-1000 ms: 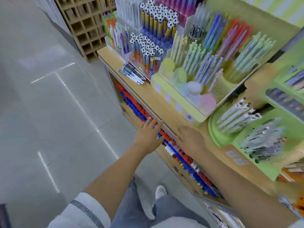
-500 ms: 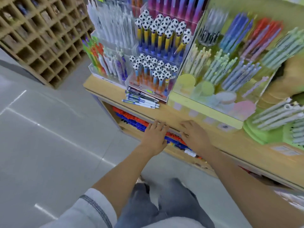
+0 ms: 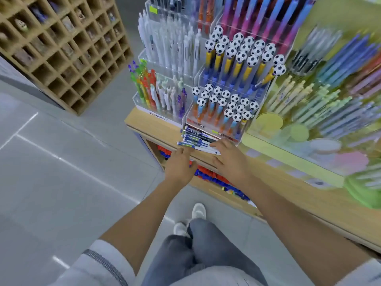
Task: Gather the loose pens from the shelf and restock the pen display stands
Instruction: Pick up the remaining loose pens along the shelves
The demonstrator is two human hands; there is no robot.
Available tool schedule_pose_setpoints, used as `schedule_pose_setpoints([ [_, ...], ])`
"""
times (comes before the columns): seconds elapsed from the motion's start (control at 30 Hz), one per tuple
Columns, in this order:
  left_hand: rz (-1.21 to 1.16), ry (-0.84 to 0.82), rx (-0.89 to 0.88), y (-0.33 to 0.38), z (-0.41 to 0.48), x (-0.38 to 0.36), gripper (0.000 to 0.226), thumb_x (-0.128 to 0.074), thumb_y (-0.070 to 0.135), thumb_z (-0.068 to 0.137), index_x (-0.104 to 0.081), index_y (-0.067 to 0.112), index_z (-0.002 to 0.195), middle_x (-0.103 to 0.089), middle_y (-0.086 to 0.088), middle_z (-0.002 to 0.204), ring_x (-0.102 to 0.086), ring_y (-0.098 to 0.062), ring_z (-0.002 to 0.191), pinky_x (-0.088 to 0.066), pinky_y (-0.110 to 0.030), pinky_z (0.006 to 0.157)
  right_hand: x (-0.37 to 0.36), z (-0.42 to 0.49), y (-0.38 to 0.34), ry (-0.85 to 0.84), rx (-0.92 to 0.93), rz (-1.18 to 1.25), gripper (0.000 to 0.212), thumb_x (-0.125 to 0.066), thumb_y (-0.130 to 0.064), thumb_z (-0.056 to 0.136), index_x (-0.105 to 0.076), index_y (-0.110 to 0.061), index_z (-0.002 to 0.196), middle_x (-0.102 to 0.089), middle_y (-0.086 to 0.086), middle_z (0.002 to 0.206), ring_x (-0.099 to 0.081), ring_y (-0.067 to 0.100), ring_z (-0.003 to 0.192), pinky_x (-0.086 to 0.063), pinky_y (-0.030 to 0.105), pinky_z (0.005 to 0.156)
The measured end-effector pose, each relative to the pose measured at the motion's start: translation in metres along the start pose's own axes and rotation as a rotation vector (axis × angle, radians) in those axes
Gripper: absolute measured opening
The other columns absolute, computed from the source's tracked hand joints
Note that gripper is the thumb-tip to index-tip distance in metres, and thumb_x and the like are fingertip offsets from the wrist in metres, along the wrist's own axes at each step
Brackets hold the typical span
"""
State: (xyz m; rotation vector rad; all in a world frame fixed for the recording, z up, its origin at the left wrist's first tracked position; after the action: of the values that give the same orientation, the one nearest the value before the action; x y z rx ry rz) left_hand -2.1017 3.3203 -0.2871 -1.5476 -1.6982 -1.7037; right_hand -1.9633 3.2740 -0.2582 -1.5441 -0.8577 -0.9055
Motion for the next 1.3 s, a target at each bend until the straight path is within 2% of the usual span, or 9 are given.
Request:
schedule_pose_setpoints([
  [0.1, -0.142, -0.057, 0.132, -0.018, 0.01, -0.002, 0.036, -0.056, 0.021, 0.091, -0.051, 0.01, 0.125, -0.062, -0.011, 0.112, -0.057, -0.03, 0.104, -0.047, -0.037, 0.081, -0.011, 0.013, -0.007, -0.042, 0.01, -0.117, 0.043, -0.056, -0.022, 0.094, -0.048, -0.014, 0.135, -0.048, 0.007, 0.129, -0.047, 0.025, 0.121, -0.045, 0.04, 0.095],
  [0.23, -0.364, -0.116, 0.294, -0.028, 0.017, -0.005, 0.032, -0.055, 0.022, 0.092, -0.049, 0.011, 0.121, -0.061, -0.007, 0.108, -0.059, -0.024, 0.101, -0.045, -0.033, 0.082, -0.019, 0.024, -0.008, -0.058, -0.022, -0.227, 0.046, -0.058, -0.024, 0.093, -0.046, -0.013, 0.136, -0.046, 0.008, 0.128, -0.042, 0.026, 0.124, -0.041, 0.037, 0.099],
  [0.4, -0.417, -0.121, 0.29, -0.038, 0.026, -0.002, 0.026, -0.056, 0.02, 0.092, -0.053, 0.01, 0.116, -0.063, -0.008, 0.105, -0.06, -0.026, 0.099, -0.047, -0.037, 0.087, -0.02, 0.033, -0.01, -0.012, -0.08, -0.26, 0.041, -0.062, -0.018, 0.088, -0.053, -0.014, 0.128, -0.05, 0.008, 0.126, -0.043, 0.027, 0.121, -0.036, 0.037, 0.102],
  [0.7, -0.542, -0.195, 0.245, -0.053, 0.036, 0.002, 0.015, -0.06, 0.015, 0.09, -0.057, 0.013, 0.105, -0.056, 0.001, 0.092, -0.053, -0.015, 0.089, -0.039, -0.023, 0.076, -0.028, 0.031, -0.015, 0.014, -0.211, -0.157, 0.035, -0.07, -0.005, 0.079, -0.064, -0.007, 0.113, -0.059, 0.014, 0.11, -0.055, 0.035, 0.104, -0.046, 0.044, 0.09],
  [0.83, -0.571, -0.2, 0.235, -0.057, 0.041, 0.001, 0.009, -0.061, 0.015, 0.089, -0.057, 0.021, 0.094, -0.061, -0.001, 0.089, -0.06, -0.023, 0.094, -0.047, -0.034, 0.088, -0.031, 0.031, -0.014, 0.0, -0.231, -0.176, 0.036, -0.066, -0.008, 0.085, -0.061, -0.005, 0.121, -0.058, 0.014, 0.117, -0.052, 0.034, 0.111, -0.041, 0.042, 0.095],
  [0.97, -0.614, -0.202, 0.241, -0.058, 0.041, 0.0, 0.008, -0.062, 0.015, 0.089, -0.057, 0.019, 0.094, -0.062, -0.002, 0.091, -0.062, -0.027, 0.097, -0.05, -0.041, 0.092, -0.037, 0.031, -0.017, -0.042, -0.214, -0.246, 0.035, -0.065, -0.011, 0.087, -0.06, -0.004, 0.12, -0.058, 0.015, 0.115, -0.052, 0.034, 0.107, -0.043, 0.041, 0.09],
  [1.13, -0.655, -0.181, 0.29, -0.059, 0.04, -0.001, 0.008, -0.062, 0.019, 0.089, -0.056, 0.02, 0.094, -0.064, -0.004, 0.096, -0.063, -0.026, 0.098, -0.05, -0.042, 0.093, -0.049, 0.035, -0.017, -0.105, -0.201, -0.414, 0.054, -0.088, -0.003, 0.044, -0.065, -0.006, 0.092, -0.061, 0.012, 0.085, -0.059, 0.029, 0.075, -0.05, 0.033, 0.064],
  [1.2, -0.662, -0.194, 0.329, -0.06, 0.039, -0.005, 0.013, -0.061, 0.023, 0.09, -0.058, 0.016, 0.1, -0.066, -0.005, 0.1, -0.063, -0.027, 0.099, -0.051, -0.043, 0.093, -0.053, 0.034, -0.018, -0.129, -0.183, -0.428, 0.055, -0.089, -0.009, 0.052, -0.064, -0.006, 0.101, -0.062, 0.012, 0.093, -0.061, 0.029, 0.085, -0.05, 0.034, 0.073],
  [1.3, -0.688, -0.235, 0.394, -0.058, 0.038, -0.01, 0.021, -0.058, 0.028, 0.093, -0.061, 0.011, 0.104, -0.069, -0.008, 0.102, -0.066, -0.023, 0.09, -0.055, -0.04, 0.086, -0.058, 0.033, -0.019, -0.172, -0.163, -0.348, 0.043, -0.066, -0.018, 0.088, -0.05, -0.006, 0.125, -0.053, 0.015, 0.122, -0.051, 0.032, 0.114, -0.041, 0.038, 0.096],
])
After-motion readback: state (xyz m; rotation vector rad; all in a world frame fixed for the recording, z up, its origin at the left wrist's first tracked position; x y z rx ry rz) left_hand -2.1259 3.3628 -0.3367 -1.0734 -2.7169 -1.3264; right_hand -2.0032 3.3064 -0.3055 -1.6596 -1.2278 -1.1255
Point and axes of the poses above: each hand's wrist, its own z-axis towards the middle knuckle, its own x-axis out of the back of the hand, y = z × x, the point moved 8 cm from there along z, towards the middle knuckle
